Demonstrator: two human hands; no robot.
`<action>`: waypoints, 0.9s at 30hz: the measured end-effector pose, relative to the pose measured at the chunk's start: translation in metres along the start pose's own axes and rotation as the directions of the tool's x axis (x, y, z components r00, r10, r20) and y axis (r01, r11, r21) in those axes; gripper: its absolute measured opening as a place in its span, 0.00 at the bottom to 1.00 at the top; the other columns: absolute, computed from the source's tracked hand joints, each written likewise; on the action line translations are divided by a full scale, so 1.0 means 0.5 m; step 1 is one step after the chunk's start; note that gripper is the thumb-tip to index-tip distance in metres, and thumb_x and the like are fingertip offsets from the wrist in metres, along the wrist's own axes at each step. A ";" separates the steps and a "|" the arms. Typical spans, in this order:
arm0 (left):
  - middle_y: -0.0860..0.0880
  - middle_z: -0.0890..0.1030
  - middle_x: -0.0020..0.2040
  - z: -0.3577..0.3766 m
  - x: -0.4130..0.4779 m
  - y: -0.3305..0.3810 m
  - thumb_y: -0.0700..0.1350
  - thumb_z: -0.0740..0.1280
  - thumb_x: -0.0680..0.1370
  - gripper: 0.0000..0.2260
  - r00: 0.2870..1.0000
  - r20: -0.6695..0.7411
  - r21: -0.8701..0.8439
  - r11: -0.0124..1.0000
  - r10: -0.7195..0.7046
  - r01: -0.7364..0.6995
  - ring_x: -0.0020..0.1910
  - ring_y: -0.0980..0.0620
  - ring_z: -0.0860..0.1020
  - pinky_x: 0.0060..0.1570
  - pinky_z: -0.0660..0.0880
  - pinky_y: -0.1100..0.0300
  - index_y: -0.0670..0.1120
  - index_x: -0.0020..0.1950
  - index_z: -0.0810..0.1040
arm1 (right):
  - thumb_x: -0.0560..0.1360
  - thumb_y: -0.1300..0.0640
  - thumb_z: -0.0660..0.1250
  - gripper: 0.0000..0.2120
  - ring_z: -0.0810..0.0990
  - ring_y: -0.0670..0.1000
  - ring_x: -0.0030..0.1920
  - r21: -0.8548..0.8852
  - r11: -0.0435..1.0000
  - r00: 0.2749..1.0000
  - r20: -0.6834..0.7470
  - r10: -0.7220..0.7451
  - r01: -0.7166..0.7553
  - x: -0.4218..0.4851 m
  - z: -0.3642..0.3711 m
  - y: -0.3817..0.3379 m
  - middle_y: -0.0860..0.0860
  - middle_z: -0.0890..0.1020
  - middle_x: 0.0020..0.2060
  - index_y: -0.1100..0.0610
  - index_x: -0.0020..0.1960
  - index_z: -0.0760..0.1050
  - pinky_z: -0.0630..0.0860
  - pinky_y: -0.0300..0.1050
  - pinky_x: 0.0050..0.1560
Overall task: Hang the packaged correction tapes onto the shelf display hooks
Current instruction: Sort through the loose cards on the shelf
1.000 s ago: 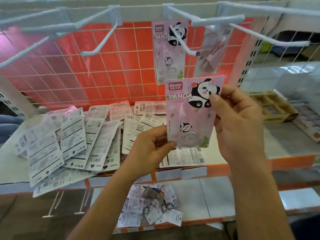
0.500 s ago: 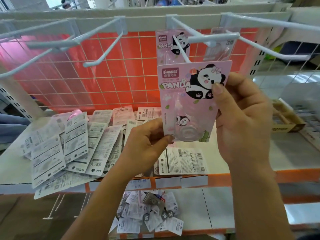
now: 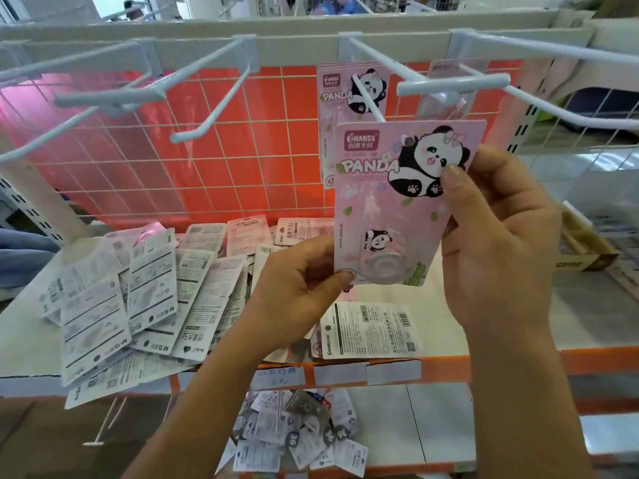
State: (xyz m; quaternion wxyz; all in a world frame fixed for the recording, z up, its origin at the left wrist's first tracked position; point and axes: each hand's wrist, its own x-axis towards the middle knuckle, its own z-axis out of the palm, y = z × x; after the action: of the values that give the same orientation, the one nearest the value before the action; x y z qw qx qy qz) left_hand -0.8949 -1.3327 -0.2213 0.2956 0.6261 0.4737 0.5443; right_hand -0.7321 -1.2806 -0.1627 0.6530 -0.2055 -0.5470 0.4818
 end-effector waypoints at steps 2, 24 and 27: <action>0.53 0.84 0.52 0.000 0.003 -0.005 0.36 0.67 0.73 0.16 1.000 -0.003 -0.007 1.000 -0.010 0.010 0.49 0.50 0.83 0.50 0.80 0.59 0.53 0.56 0.78 | 0.73 0.58 0.68 0.08 0.82 0.50 0.48 -0.014 1.000 1.000 -0.006 -0.001 0.001 0.005 -0.001 0.006 0.47 0.85 0.43 0.47 0.45 0.82 0.78 0.49 0.50; 0.48 0.84 0.41 -0.050 0.218 -0.110 0.49 0.65 0.80 0.10 0.929 -0.201 0.291 0.887 -0.310 0.359 0.42 0.50 0.84 0.49 0.81 0.48 0.44 0.45 0.80 | 0.76 0.52 0.66 0.08 0.81 0.53 0.40 -0.585 0.810 0.993 -0.113 -0.033 -0.040 0.265 0.055 0.189 0.49 0.80 0.36 0.55 0.42 0.77 0.80 0.54 0.44; 0.48 0.84 0.42 -0.058 0.241 -0.113 0.49 0.64 0.80 0.12 0.923 -0.222 0.337 0.863 -0.315 0.376 0.42 0.50 0.84 0.50 0.81 0.50 0.43 0.45 0.80 | 0.77 0.51 0.65 0.09 0.78 0.52 0.38 -0.631 0.775 0.993 -0.106 -0.047 -0.030 0.280 0.061 0.199 0.49 0.77 0.35 0.54 0.40 0.73 0.76 0.48 0.40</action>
State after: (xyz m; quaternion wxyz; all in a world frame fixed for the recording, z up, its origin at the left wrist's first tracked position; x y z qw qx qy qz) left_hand -0.9429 -1.2054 -0.2163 0.2253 0.5298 0.6952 0.4305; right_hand -0.8089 -1.1239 -0.1598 0.5789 -0.4375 -0.6391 0.2551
